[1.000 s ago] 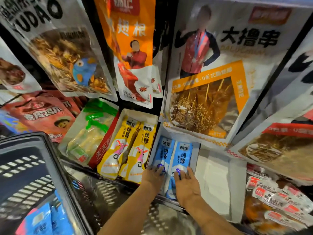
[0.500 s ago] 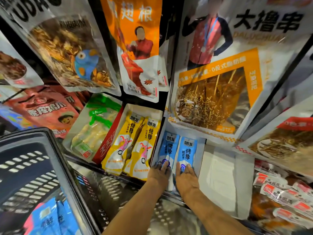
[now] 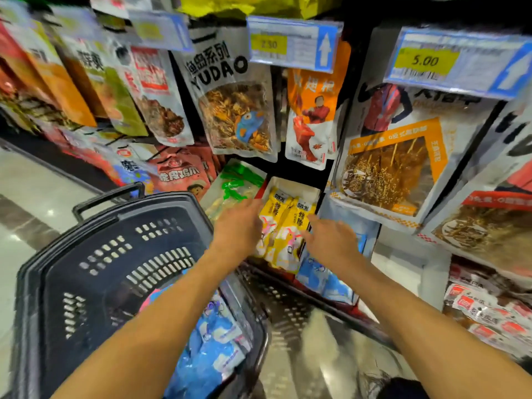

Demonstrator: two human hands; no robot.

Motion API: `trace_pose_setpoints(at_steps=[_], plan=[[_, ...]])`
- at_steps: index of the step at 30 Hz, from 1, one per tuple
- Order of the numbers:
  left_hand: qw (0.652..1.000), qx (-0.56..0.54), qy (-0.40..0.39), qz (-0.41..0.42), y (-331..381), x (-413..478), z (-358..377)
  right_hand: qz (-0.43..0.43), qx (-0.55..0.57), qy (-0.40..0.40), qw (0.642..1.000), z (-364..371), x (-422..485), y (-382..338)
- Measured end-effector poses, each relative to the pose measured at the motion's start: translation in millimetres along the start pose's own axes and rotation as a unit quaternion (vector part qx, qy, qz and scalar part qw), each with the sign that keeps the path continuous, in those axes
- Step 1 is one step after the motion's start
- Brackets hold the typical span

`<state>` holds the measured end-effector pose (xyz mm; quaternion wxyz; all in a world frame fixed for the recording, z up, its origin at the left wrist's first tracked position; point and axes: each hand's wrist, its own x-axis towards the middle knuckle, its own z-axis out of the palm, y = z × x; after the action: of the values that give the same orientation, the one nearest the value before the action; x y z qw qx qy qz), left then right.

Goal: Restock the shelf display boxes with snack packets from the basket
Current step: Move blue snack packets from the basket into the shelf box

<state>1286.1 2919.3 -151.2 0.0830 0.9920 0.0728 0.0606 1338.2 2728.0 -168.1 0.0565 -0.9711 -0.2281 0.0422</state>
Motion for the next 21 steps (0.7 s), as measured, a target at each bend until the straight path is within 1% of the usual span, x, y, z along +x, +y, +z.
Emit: trace_pose_setpoints(at_steps=[2,4,7,9,11,13,15,18,21], plan=[[0.998,0.03,0.027,-0.048,-44,-27,-26,-0.036,0.031,0.051,0.998,-27,-6,-44],[0.993,0.073,0.03,-0.089,-86,-60,-42,-0.067,0.041,0.064,0.995,-44,-14,-91],[0.984,0.077,0.004,-0.159,-135,-109,-48,-0.131,0.068,0.093,0.985,-49,-30,-157],[0.974,0.081,-0.029,-0.211,-159,-138,-41,-0.182,0.086,0.092,0.975,-37,-41,-194],[0.96,0.071,-0.082,-0.258,-175,-163,-25,-0.211,0.084,0.05,0.973,-12,-47,-223],[0.946,0.04,-0.139,-0.289,-185,-182,3,-0.208,0.076,-0.032,0.975,21,-48,-242],[0.928,-0.014,-0.173,-0.329,-193,-200,35,-0.18,0.07,-0.123,0.973,59,-46,-257],[0.89,-0.094,-0.24,-0.376,-190,-218,75,-0.103,0.073,-0.234,0.964,106,-50,-254],[0.849,-0.164,-0.272,-0.423,-192,-214,112,-0.055,0.059,-0.303,0.95,154,-42,-250]])
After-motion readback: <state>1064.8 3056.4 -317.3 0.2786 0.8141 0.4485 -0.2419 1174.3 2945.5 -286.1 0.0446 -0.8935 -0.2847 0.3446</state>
